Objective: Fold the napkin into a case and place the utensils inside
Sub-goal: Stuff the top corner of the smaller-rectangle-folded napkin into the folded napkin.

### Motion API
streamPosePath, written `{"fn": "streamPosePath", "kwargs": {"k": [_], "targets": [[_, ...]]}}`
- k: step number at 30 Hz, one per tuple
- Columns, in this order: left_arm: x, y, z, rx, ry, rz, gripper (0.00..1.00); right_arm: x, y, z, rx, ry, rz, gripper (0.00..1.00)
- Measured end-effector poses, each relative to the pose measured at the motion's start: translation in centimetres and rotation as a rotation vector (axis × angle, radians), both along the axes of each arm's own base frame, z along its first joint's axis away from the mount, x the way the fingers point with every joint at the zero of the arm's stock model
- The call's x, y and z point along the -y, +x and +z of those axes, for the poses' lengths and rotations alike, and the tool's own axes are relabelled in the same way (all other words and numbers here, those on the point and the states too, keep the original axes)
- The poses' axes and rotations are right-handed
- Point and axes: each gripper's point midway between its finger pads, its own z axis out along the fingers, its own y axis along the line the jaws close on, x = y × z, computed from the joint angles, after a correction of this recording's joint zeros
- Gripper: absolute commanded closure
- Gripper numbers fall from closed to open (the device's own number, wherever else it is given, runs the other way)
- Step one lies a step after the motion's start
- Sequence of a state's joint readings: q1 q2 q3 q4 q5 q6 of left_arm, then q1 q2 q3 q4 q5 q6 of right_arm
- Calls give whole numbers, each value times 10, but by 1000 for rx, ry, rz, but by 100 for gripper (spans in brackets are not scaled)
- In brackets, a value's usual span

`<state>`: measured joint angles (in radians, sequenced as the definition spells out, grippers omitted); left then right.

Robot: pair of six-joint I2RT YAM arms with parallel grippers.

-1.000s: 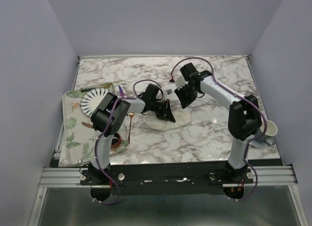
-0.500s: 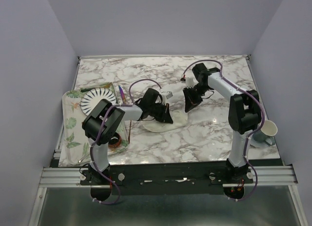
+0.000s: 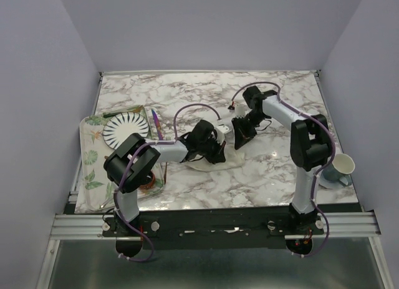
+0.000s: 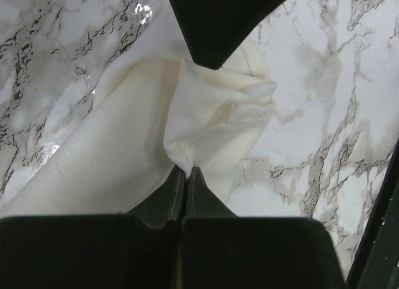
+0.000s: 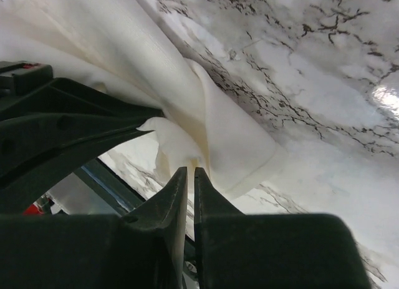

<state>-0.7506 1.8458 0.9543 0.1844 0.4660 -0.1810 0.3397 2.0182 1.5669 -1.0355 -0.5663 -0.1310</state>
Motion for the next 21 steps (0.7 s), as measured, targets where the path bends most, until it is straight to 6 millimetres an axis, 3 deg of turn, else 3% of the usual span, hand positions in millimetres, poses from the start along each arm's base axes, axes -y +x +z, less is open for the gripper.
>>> {"fn": "streamPosePath", "kwargs": {"k": [8,21], "targets": [[-4,0,0,98,37,-14,100,9,-12,-24,-54,-68,4,83],[-6,-14,0,285,76,-91,100,7,0,-12,-5,-52,-29,80]]}}
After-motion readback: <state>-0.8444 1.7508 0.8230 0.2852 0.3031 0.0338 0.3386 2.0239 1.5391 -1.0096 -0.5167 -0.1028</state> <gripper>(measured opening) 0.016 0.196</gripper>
